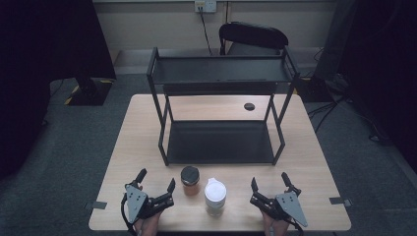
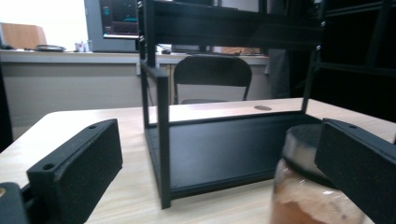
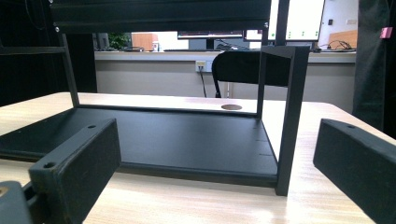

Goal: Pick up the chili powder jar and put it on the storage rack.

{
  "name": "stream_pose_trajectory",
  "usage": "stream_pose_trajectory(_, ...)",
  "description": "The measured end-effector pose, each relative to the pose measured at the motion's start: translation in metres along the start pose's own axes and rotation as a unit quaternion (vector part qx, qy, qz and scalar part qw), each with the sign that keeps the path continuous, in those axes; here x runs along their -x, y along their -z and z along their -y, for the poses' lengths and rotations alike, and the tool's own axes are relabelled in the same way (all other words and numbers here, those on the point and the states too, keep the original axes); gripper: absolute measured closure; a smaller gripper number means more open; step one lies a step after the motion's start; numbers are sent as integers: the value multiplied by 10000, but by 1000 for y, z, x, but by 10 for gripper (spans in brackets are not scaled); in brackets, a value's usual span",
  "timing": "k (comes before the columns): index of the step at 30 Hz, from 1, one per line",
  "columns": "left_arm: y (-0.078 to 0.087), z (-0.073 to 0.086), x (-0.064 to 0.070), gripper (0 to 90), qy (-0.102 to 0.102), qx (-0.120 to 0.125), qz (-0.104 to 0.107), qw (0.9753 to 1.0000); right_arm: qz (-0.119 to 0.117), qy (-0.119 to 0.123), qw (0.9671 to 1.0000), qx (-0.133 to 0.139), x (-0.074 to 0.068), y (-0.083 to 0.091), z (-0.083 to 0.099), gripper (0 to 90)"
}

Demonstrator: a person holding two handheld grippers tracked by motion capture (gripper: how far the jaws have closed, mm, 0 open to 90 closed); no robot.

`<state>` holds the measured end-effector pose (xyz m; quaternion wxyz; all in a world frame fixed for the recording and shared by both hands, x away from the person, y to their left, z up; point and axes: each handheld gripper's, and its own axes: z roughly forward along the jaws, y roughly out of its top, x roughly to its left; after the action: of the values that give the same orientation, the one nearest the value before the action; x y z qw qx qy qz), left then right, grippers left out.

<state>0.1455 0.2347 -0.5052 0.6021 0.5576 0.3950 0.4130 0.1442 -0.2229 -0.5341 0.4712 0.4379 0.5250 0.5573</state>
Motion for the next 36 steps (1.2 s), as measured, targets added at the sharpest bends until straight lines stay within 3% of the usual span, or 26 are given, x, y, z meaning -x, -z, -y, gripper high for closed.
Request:
stream_pose_trajectory(5, 2, -8, 0, 0, 78, 40, 158, 9998, -3, 7, 10000, 4, 0, 0, 0, 0)
stream_pose_trajectory(16, -5, -17, 0, 0, -23, -16, 534, 9986, -4, 12, 10000, 6, 0, 0, 0, 0)
stream_pose_trajectory(26, -23, -13, 1, 0, -82, -253, 967, 9950, -3, 12, 10000, 5, 0, 0, 0, 0)
stream_pose_trajectory(33, -35, -13, 3, 30, -33, -482, 1115, 9926, -2, 12, 10000, 4, 0, 0, 0, 0)
stream_pose_trajectory(36, -39, -13, 6, 61, -117, -533, 1150, 9919, 0, 12, 10000, 6, 0, 0, 0, 0)
